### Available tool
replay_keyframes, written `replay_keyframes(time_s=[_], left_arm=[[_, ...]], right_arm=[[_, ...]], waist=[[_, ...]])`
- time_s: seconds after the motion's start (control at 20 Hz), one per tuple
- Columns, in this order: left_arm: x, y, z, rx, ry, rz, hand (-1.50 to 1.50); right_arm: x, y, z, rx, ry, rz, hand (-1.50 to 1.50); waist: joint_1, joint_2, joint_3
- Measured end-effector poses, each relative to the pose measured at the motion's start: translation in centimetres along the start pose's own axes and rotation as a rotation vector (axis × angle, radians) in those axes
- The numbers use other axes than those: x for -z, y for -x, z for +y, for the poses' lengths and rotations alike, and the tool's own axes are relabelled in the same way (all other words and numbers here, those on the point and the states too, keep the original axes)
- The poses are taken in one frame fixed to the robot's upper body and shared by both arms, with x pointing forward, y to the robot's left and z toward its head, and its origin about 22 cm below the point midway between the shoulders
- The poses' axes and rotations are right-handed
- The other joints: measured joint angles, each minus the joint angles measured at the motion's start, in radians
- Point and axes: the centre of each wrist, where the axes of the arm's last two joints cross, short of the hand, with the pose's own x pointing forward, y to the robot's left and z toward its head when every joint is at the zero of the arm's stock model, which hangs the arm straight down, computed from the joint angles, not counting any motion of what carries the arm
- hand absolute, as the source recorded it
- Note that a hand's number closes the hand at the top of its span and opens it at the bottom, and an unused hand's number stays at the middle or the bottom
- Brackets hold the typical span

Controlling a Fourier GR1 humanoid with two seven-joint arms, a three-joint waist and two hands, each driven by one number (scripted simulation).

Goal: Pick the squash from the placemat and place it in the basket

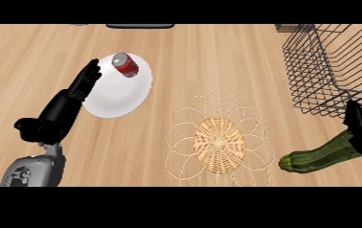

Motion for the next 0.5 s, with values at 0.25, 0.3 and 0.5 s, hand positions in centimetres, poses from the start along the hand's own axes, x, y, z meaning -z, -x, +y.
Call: replay_keyframes(time_s=[0.25,0.3,0.5], left_arm=[[0.3,-0.5,0.1,0.000,0.003,-0.005,0.00],[0.5,-0.6,0.2,-0.001,0.000,-0.007,0.00],[0.3,0.4,-0.3,-0.003,0.005,-0.004,0.00]], right_arm=[[4.8,0.1,0.1,0.025,0.104,0.046,1.50],[5.7,0.2,-0.4,0.030,0.131,0.055,1.50],[9.1,1.4,-1.4,0.039,0.205,0.084,1.50]], waist=[[0.006,0.001,0.000],[0.005,0.001,0.000],[0.004,0.001,0.000]])
